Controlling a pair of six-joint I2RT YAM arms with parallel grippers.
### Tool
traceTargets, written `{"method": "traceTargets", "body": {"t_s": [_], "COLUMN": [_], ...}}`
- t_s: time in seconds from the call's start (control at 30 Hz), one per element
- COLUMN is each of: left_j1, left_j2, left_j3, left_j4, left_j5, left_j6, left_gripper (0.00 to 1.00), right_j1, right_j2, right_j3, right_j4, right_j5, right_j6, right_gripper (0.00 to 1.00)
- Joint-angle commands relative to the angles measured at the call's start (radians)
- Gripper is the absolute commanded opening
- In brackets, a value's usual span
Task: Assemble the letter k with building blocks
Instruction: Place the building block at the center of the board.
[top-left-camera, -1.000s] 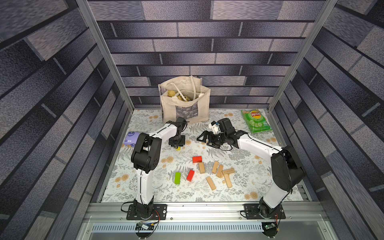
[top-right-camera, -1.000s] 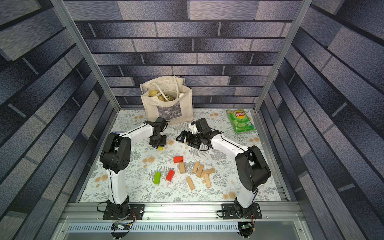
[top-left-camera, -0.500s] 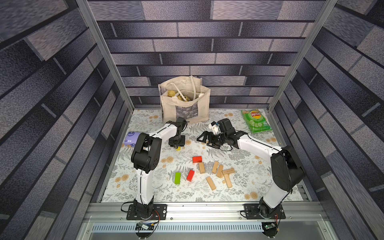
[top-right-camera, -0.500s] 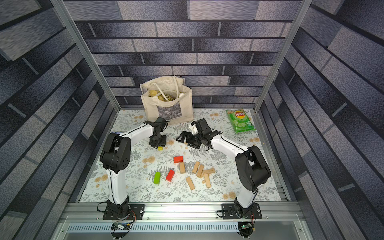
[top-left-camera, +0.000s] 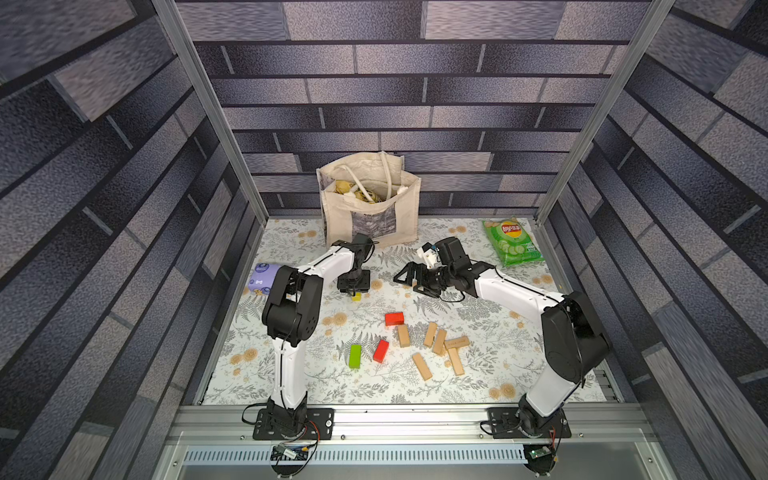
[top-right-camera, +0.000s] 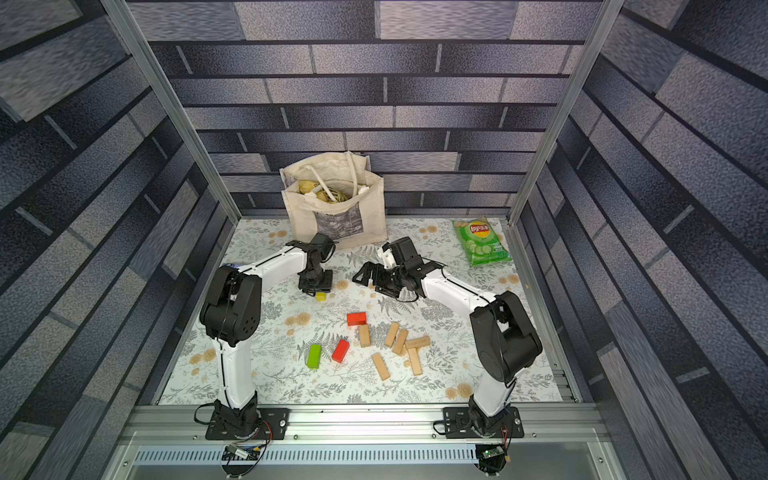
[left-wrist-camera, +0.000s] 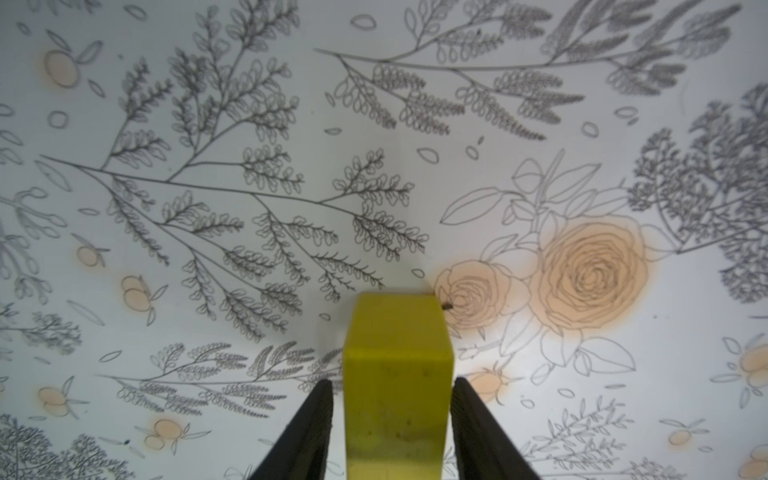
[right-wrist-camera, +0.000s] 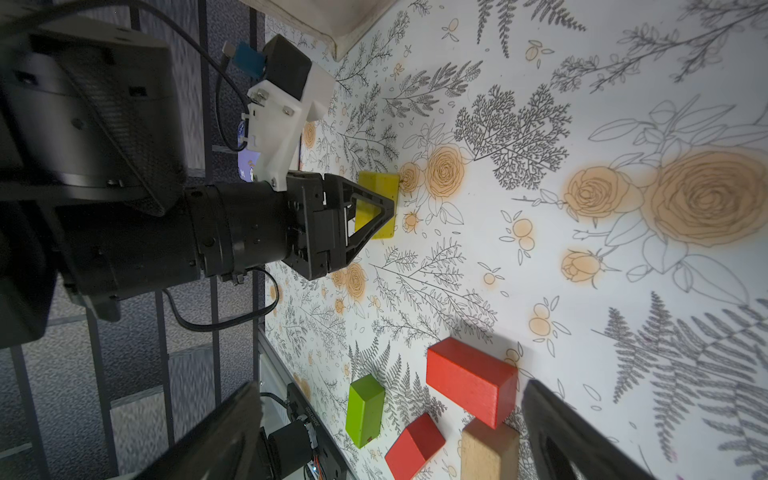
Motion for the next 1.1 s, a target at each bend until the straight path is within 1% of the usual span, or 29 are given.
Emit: {"method": "traceTargets", "body": {"t_s": [0.0,0.3,0.53,0.6,0.7,0.8,0.93,1.07], "left_j1": [-0.007,-0.017,-0.046,-0.058,-0.079,-0.106,-0.151,-0.232], "left_j2": [-0.016,-0.068,-0.144,-0.17,-0.226,-0.308,-0.404,-0.496], "left_j3": [0.013,-0.002,-0.044,-0.07,-0.139,-0.235,-0.345,-0.44], "left_j4": [-0.03,-0.036,-0.04,-0.041,-0.028,0.004,0.014,0.006], "left_j5": [-0.016,-0.031,-0.06,-0.074,-0.079,-0.08,-0.082,-0.125], "left_j6": [-0.004,-0.004,-0.014,-0.021,-0.036,-0.066,-0.113,-0.175], "left_gripper": [0.49,0.54,0.54,0.54,0.54,0.54,0.55,0.56], "right_j1": [-0.003,-0.003,0.002,0.007,0.028,0.068,0.11,0.148], "right_j2": [-0.027,-0.059,-0.121,-0.132,-0.133,-0.173,-0.235,-0.297], "right_j3": [-0.02,-0.041,-0.093,-0.096,-0.084,-0.104,-0.193,-0.282], "right_j4": [0.01,0.015,0.021,-0.001,-0.059,-0.043,0.003,0.076], "right_j5": [0.002,0.006,0.016,0.014,0.006,0.027,0.057,0.088], "right_j6": [-0.002,0.001,0.01,0.009,-0.004,0.012,0.056,0.117], "right_gripper": [1.0,1.0,1.0,1.0,1.0,1.0,1.0,1.0]}}
